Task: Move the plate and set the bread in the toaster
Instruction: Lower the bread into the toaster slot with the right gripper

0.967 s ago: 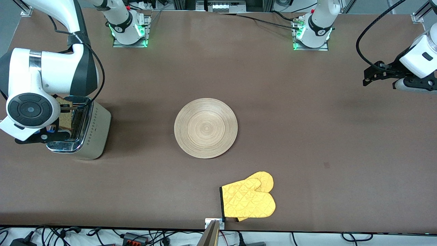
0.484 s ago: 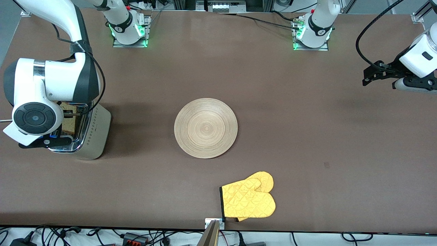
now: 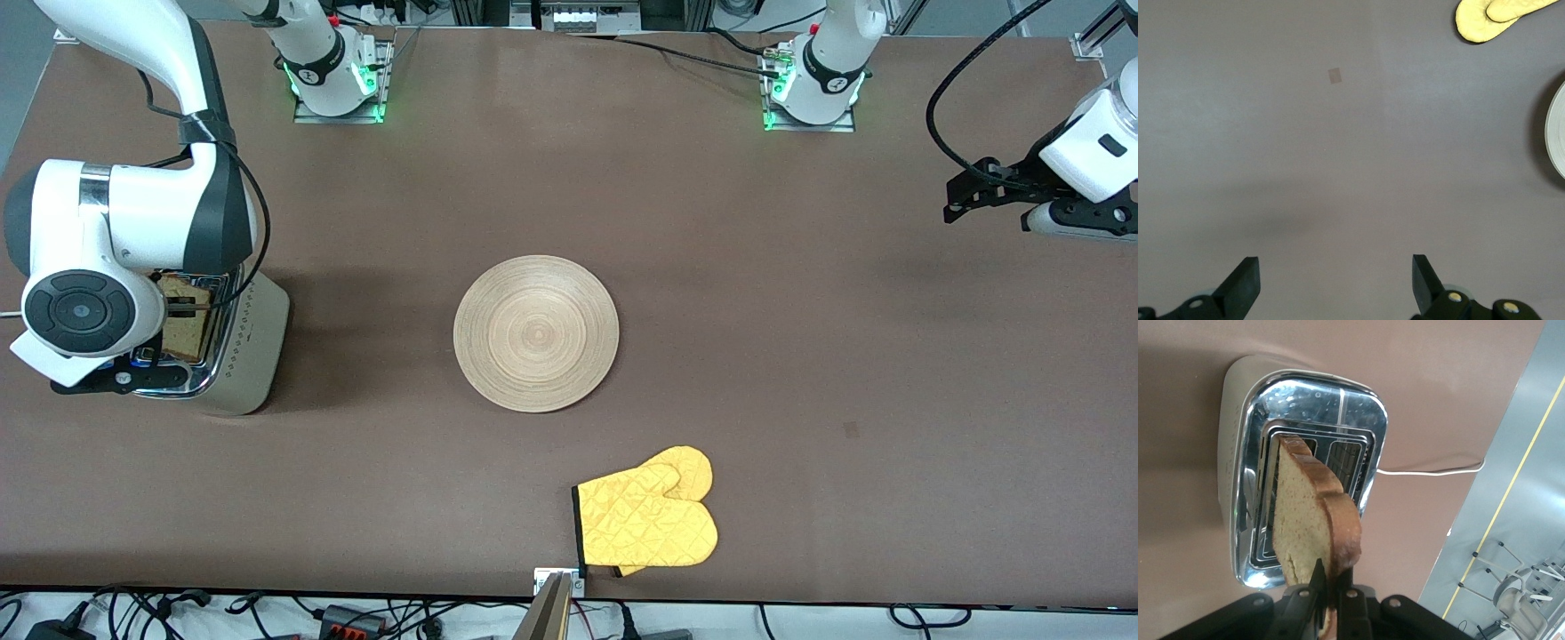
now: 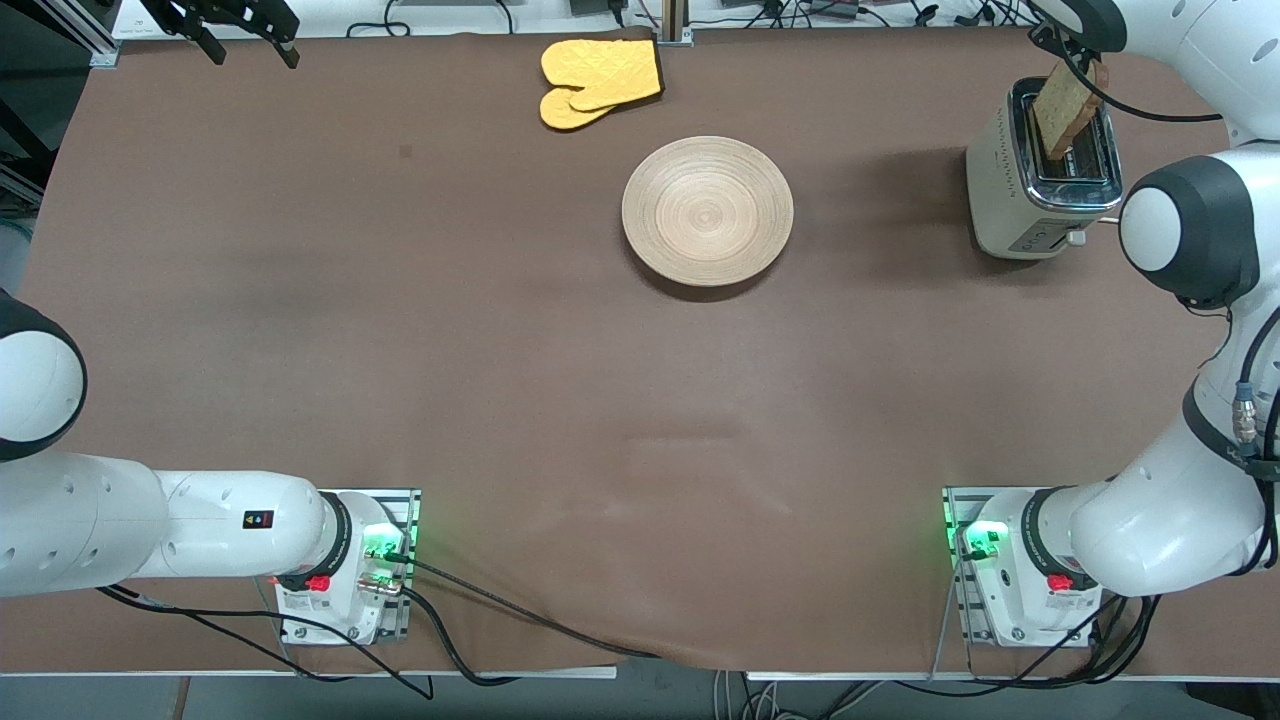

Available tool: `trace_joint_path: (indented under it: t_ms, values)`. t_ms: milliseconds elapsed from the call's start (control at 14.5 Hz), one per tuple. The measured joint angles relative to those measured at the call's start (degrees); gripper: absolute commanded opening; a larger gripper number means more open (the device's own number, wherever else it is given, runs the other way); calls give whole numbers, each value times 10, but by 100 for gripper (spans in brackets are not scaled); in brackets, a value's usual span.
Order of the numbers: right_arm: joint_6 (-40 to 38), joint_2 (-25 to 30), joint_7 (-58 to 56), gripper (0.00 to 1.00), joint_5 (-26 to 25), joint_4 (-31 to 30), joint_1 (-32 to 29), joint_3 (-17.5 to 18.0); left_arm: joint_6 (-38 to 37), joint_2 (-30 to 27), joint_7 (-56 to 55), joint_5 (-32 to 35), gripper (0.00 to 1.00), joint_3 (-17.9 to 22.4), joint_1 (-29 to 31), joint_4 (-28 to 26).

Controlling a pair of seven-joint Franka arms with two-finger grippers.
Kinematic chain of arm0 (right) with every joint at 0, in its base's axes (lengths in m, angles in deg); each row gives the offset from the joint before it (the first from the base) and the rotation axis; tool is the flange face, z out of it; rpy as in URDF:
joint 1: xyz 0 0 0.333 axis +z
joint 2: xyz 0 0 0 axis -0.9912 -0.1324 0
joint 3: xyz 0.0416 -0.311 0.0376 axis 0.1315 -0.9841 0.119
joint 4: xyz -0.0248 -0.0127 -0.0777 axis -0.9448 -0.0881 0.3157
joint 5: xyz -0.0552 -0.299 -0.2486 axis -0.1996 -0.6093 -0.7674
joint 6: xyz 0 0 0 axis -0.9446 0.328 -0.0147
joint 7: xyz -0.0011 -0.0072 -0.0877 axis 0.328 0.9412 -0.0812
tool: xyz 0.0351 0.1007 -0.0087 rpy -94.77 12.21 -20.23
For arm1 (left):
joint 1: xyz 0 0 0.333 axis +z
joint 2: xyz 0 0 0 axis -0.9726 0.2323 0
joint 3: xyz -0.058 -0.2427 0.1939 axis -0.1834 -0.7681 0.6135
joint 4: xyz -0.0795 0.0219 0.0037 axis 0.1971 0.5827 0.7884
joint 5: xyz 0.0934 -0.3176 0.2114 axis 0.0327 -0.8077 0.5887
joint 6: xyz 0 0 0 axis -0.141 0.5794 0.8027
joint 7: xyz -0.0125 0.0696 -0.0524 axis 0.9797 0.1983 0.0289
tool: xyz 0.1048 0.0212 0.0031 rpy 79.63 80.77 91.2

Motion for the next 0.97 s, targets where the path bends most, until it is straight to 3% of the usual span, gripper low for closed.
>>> trace_joint_path:
  t_ms: [967]
  values:
    - [-4, -7, 0, 0, 25, -18, -5, 0, -24, 0, 0, -1, 100, 0, 0, 11]
